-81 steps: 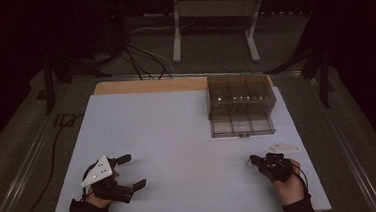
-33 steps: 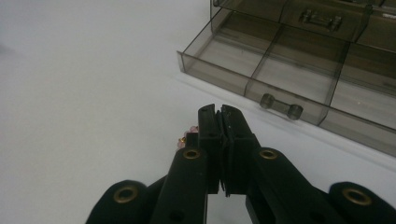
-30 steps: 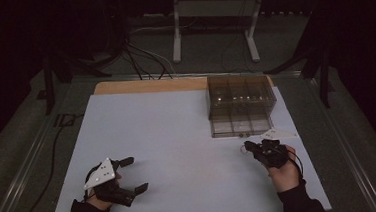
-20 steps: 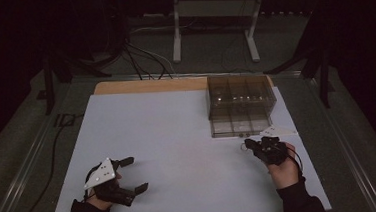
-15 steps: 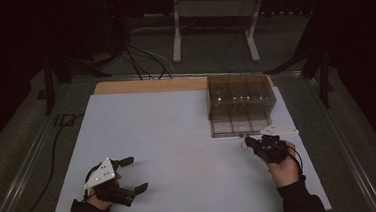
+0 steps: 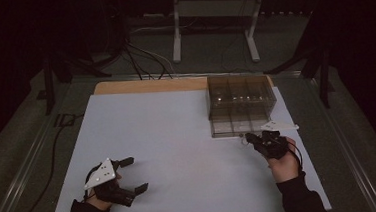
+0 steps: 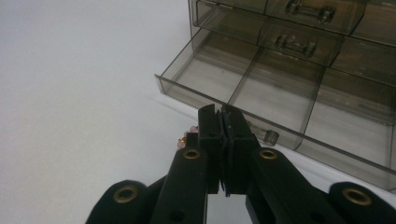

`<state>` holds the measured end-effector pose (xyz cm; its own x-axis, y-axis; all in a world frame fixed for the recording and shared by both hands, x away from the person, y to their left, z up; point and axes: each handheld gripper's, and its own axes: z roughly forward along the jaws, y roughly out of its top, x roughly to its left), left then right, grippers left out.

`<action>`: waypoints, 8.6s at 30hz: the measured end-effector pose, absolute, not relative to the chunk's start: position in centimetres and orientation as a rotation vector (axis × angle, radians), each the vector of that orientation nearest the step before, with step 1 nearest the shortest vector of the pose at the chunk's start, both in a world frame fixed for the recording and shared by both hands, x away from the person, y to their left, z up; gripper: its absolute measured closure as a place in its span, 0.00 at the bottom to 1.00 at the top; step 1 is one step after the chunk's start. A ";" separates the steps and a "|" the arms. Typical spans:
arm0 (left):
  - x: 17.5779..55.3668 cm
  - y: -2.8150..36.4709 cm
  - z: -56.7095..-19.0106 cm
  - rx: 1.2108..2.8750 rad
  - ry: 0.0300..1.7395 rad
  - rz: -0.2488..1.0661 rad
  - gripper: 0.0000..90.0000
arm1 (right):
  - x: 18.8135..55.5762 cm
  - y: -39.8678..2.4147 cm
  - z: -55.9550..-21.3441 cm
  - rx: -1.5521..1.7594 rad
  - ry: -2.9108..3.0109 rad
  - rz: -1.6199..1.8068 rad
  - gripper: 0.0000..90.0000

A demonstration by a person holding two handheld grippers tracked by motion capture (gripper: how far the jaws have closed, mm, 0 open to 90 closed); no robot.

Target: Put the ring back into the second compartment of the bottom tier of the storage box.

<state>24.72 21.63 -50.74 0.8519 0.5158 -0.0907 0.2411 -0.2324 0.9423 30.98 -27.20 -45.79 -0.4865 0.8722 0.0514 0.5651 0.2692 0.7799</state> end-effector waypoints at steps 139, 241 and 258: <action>24.8 21.7 -50.9 1.830 0.577 0.279 0.01 | 40.6 -28.3 -49.6 1.582 2.097 0.942 0.97; 24.8 22.0 -50.9 1.822 0.583 0.271 0.01 | 31.0 -25.6 -47.5 1.185 2.245 1.339 0.00; 24.7 21.9 -50.9 1.824 0.581 0.274 0.01 | 28.4 -27.5 -48.9 1.140 2.259 1.363 0.00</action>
<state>24.70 21.94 -50.88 0.8504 0.5167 -0.0997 0.2517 -0.2330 0.9394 28.39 -27.45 -48.92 -0.6554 0.7378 0.1614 0.4867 0.2493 0.8372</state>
